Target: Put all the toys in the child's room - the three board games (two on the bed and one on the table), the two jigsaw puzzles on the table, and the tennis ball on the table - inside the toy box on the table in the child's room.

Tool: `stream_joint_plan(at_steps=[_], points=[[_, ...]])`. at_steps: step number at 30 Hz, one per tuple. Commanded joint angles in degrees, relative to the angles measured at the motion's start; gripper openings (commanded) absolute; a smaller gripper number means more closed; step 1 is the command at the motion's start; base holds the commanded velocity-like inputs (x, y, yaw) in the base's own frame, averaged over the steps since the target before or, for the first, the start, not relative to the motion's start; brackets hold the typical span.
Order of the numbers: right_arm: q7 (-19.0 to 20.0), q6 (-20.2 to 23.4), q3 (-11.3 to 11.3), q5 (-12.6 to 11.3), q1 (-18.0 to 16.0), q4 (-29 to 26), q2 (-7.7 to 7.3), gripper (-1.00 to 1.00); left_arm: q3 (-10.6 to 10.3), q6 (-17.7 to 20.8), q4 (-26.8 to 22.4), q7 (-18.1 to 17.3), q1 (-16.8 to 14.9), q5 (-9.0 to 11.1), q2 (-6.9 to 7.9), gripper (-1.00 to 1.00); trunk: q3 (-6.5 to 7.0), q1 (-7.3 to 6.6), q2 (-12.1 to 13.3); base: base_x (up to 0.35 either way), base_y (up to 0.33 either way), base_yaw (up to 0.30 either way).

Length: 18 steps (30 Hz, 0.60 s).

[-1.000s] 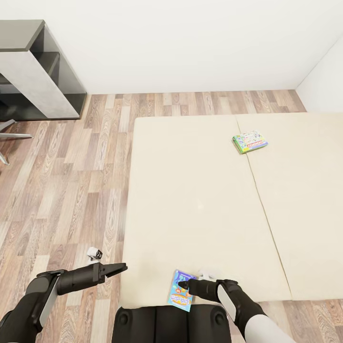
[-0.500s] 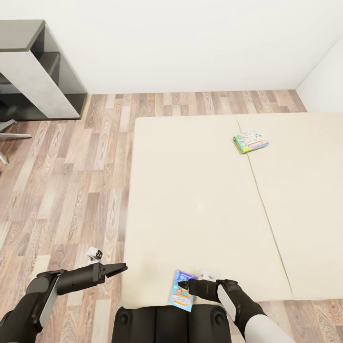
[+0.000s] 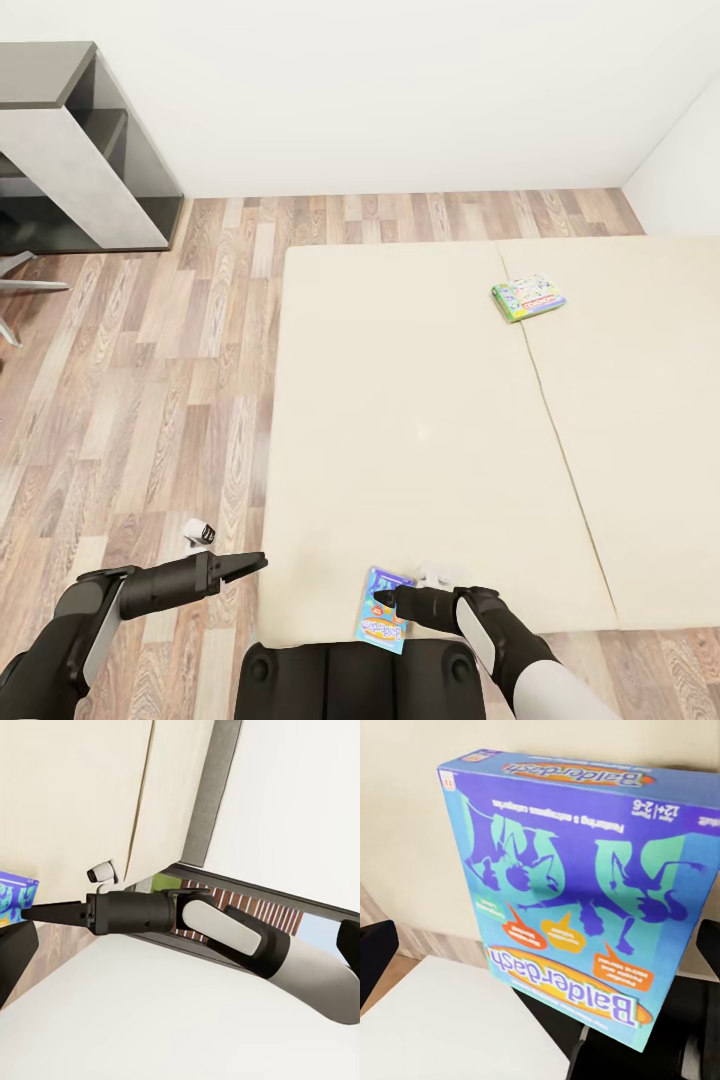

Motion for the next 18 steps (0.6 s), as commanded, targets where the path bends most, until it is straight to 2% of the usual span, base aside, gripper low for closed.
stream_joint_plan(at_steps=[1, 8, 18], points=[[0.0, 0.4, 0.0, -0.4, 0.0, -0.1, 0.02, 1.0, 0.0, 0.6, 0.0, -0.2, 0.0, 0.0, 0.01, 1.0, -0.06, 0.03, -0.1, 0.0, 0.008, 0.0], [0.0, 0.4, 0.0, -0.4, 0.0, -0.1, 0.04, 1.0, 0.0, 0.6, 0.0, -0.2, 0.0, 0.0, 0.01, 1.0, -0.06, 0.03, -0.1, 0.0, 0.067, 0.0], [0.0, 0.4, 0.0, -0.4, 0.0, -0.1, 0.05, 1.0, 0.0, 0.6, 0.0, -0.2, 0.0, 0.0, 0.01, 1.0, -0.06, 0.03, -0.1, -0.031, 0.009, 0.0]])
